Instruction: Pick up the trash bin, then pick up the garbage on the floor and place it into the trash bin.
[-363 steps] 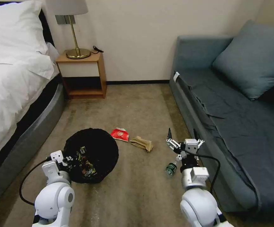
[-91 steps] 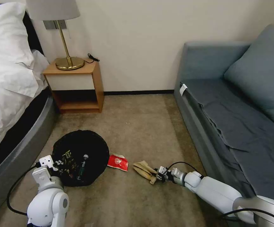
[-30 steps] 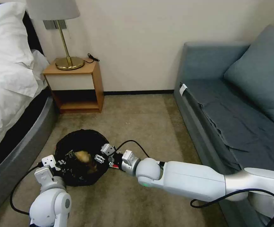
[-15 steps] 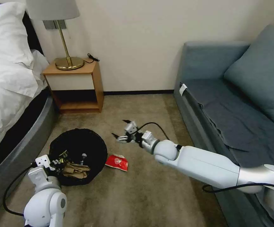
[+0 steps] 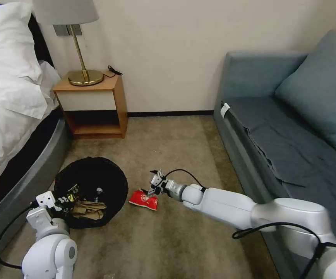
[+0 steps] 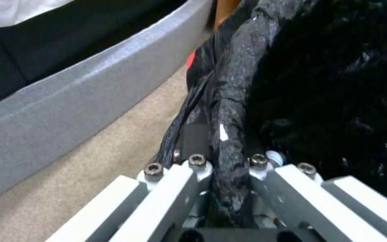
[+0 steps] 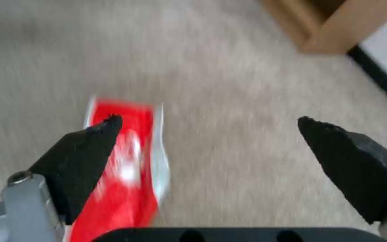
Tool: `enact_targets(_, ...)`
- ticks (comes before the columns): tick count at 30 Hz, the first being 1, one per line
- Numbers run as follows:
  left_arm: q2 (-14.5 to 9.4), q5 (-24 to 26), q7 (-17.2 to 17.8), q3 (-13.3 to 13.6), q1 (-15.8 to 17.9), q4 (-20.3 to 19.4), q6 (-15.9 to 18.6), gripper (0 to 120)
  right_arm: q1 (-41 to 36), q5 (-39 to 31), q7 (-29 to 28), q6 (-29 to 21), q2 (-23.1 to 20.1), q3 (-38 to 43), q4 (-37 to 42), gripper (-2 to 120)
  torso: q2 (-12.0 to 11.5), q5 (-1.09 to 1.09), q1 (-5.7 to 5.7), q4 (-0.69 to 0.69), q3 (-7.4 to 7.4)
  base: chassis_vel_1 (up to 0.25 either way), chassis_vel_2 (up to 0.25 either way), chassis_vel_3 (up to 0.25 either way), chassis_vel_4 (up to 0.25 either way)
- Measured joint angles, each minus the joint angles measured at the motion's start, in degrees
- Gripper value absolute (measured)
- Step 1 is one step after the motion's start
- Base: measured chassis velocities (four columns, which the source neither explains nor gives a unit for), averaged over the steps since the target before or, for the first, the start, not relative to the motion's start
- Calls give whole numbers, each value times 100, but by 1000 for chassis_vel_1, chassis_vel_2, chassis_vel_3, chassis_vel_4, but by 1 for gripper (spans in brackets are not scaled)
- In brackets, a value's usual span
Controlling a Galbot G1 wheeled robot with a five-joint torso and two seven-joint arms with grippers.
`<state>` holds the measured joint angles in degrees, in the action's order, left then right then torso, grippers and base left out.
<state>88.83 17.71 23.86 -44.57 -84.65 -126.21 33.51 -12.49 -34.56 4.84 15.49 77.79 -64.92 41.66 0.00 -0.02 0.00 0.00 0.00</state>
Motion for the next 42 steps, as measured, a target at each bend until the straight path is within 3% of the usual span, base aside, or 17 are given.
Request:
enact_targets(5,-8,14,-2,-42,-35,-15,-20,2,-188,215,372,191,316,110,-776,100,0,1,0,0,0,0,0,0,0)
enact_targets(26,22,-3,-2,-25,-96,-62,-61,2,-631,911,850,579,1117,708,-2216,94,0,1,0,0,0,0,0,0,0)
enact_targets(29,28,-14,-2,-18,-112,-75,-69,2,-656,1022,895,615,1174,822,-2332,89,0,2,0,1,0,0,0,0,0)
enact_targets(30,29,-20,-2,-17,-120,-76,-79,2,-677,1051,911,622,1185,849,-2357,82,0,1,0,0,0,0,0,0,0)
enact_targets(35,32,-34,-1,-17,-141,-78,-115,2,-727,1166,981,674,1264,949,-2471,68,0,1,0,0,0,0,0,0,0)
enact_targets(37,34,-47,-1,-17,-168,-82,-142,2,-766,1351,1059,737,1364,1111,-2602,57,0,1,0,1,0,0,0,0,0)
enact_targets(42,35,-54,-1,-19,-198,-96,-171,2,-793,1541,1126,852,1441,1225,-2730,44,0,2,0,0,0,0,0,0,0)
